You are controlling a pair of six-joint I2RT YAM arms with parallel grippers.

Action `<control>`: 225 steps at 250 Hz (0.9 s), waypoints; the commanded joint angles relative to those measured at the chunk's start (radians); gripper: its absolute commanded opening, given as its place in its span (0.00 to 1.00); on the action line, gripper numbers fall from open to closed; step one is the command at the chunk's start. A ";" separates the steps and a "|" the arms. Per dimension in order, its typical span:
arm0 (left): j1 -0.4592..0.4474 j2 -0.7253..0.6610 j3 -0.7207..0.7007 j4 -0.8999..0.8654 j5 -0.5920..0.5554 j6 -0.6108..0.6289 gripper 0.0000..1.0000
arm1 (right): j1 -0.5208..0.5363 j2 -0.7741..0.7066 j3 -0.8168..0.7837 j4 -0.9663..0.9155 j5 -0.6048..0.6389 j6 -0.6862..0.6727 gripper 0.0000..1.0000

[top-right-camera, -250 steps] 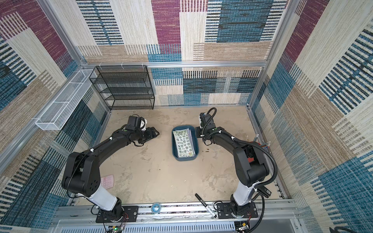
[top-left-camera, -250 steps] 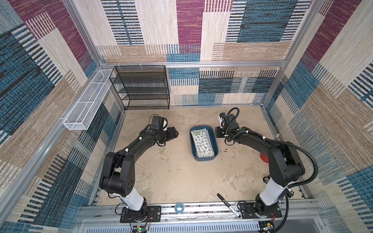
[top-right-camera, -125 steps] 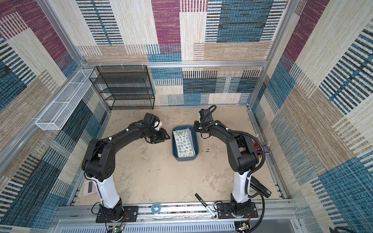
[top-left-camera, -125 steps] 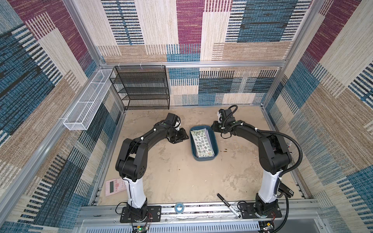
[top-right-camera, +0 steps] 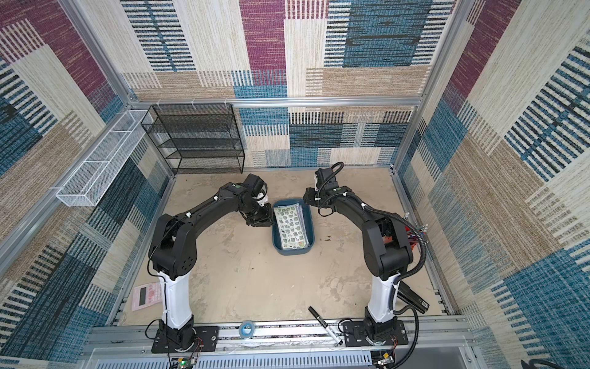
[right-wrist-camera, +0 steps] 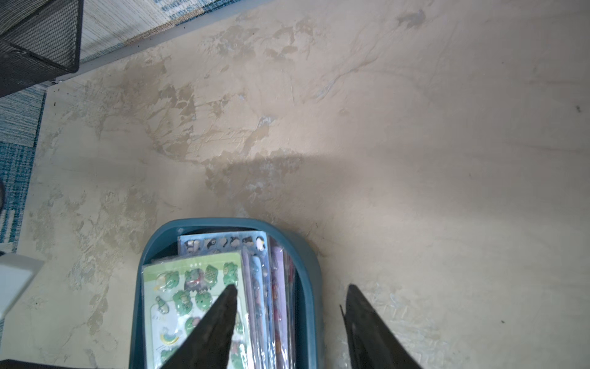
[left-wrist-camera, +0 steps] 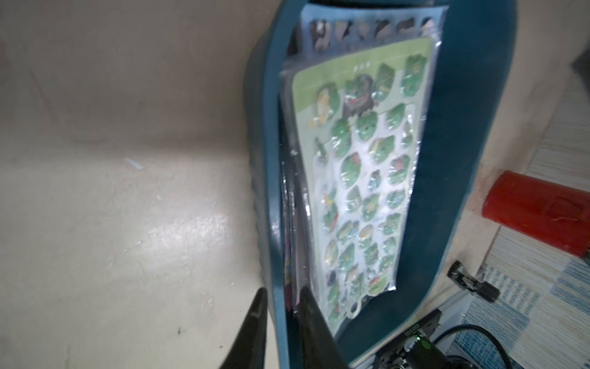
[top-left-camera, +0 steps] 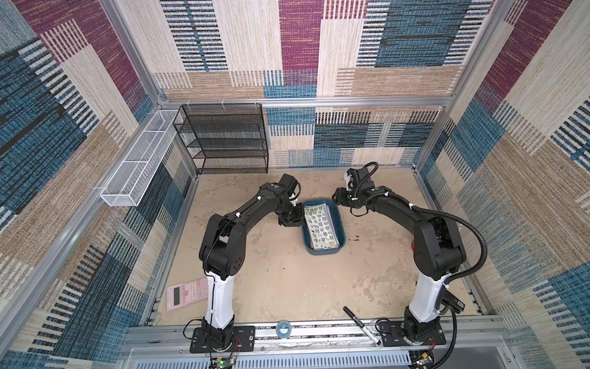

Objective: Take the stickers out of the storage box
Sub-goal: Adjust the storage box at the center of the board.

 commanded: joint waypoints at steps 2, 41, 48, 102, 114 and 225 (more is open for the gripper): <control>-0.014 -0.027 -0.037 -0.066 -0.110 0.029 0.19 | 0.011 -0.049 -0.056 0.020 0.022 0.008 0.57; -0.065 -0.016 -0.088 -0.003 -0.201 0.019 0.18 | 0.039 -0.161 -0.236 0.144 0.042 0.022 0.59; -0.076 -0.010 -0.093 0.008 -0.207 0.010 0.18 | 0.043 -0.178 -0.256 0.145 0.042 0.028 0.59; -0.156 -0.037 -0.117 0.032 -0.249 -0.035 0.17 | 0.086 -0.326 -0.401 0.152 0.066 0.062 0.59; -0.158 -0.067 -0.138 0.032 -0.253 -0.043 0.20 | 0.090 -0.341 -0.414 0.142 0.069 0.061 0.60; -0.150 -0.169 -0.178 0.129 -0.165 -0.043 0.44 | 0.117 -0.237 -0.427 0.109 0.130 0.014 0.41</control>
